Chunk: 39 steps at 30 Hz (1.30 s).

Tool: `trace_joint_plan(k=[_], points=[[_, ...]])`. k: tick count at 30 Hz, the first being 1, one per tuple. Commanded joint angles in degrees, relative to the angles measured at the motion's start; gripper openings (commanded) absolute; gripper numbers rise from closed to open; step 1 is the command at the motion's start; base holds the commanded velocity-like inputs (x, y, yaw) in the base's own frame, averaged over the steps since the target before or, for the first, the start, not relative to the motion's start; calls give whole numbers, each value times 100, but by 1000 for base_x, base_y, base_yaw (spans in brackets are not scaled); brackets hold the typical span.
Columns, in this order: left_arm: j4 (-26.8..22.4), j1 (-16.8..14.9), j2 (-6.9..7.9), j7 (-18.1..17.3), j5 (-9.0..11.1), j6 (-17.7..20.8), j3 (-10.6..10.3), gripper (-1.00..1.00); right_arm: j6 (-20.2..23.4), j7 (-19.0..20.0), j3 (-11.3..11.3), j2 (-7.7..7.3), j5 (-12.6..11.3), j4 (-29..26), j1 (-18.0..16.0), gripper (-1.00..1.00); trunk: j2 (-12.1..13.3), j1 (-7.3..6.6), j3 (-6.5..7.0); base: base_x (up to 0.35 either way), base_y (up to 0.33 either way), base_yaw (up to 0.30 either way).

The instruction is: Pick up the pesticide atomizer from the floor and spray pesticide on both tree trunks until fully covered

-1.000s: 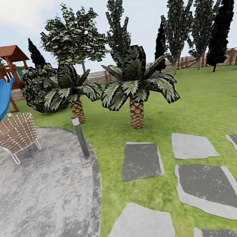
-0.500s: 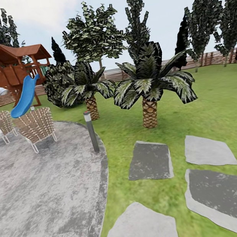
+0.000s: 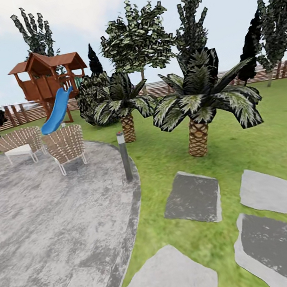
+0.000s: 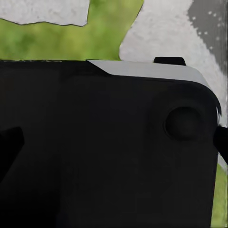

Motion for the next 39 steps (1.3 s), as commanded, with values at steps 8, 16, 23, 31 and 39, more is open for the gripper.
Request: trace_joint_plan(k=[8, 16, 23, 31, 39], points=[[-4, -1, -4, 9, 7, -15, 5, 100, -3, 26, 6, 0, 9, 5, -5, 100, -2, 0, -26, 0, -273, 279], [-3, -1, 0, 9, 8, -15, 5, 100, -9, 36, 17, 0, 18, 5, -4, 100, -2, 0, -55, 0, -273, 279], [-4, -1, 1, 8, 9, -15, 5, 100, -10, 37, 17, 0, 18, 5, -3, 100, -2, 0, -81, 0, -273, 279], [-3, -1, 5, 9, 10, -15, 1, 100, -10, 37, 17, 0, 18, 5, -6, 100, -2, 0, -113, 0, -273, 276], [-3, -1, 0, 9, 10, -15, 4, 100, -10, 37, 17, 8, 18, 5, -4, 100, -2, 0, -144, 63, -273, 203]])
